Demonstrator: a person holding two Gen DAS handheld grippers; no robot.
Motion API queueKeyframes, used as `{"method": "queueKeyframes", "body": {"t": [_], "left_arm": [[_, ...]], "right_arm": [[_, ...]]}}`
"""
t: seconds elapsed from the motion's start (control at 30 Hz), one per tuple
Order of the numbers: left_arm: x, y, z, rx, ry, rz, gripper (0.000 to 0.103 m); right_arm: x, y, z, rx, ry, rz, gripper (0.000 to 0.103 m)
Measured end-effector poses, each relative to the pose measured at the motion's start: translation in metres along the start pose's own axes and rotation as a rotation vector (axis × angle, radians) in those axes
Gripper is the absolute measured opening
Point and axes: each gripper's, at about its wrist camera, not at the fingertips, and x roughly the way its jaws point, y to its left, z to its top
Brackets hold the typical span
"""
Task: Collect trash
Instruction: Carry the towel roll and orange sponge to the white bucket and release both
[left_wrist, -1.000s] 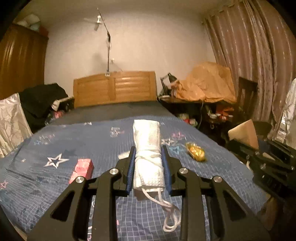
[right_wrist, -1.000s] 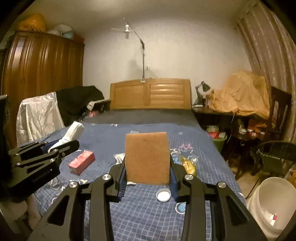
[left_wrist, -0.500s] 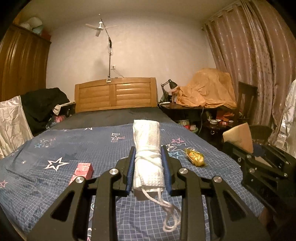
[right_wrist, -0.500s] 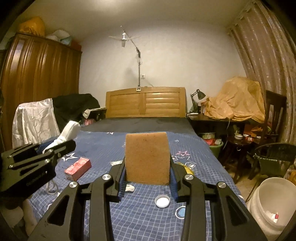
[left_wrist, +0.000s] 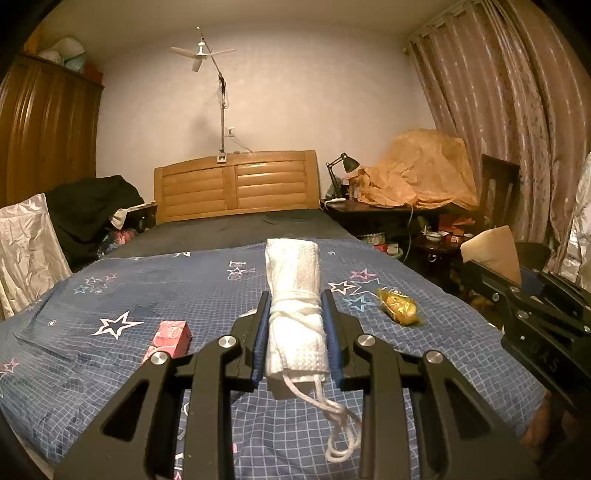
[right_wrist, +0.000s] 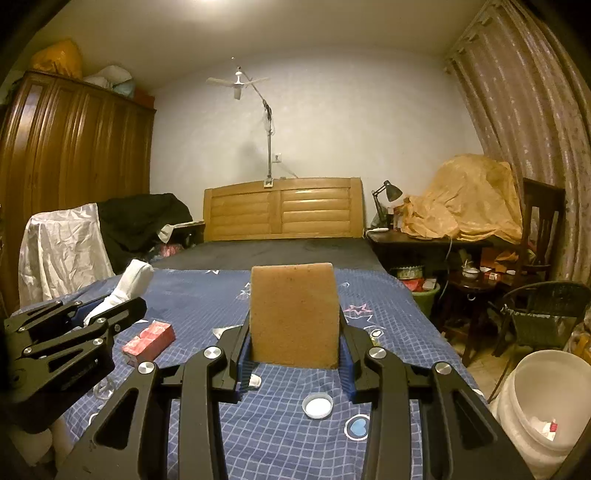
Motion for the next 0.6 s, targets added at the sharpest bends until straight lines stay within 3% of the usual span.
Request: {"method": "queueKeyframes", "body": {"t": [0.33, 0.6], "left_arm": [[0.020, -0.022, 0.015, 0.028, 0.040, -0.039, 0.026], [0.043, -0.076, 0.049, 0.074, 0.015, -0.130, 0.026]], "right_arm": [[0.003, -0.015, 0.020, -0.014, 0.023, -0.037, 0.038], [-0.002, -0.083, 0.045, 0.002, 0.014, -0.171, 0.038]]}}
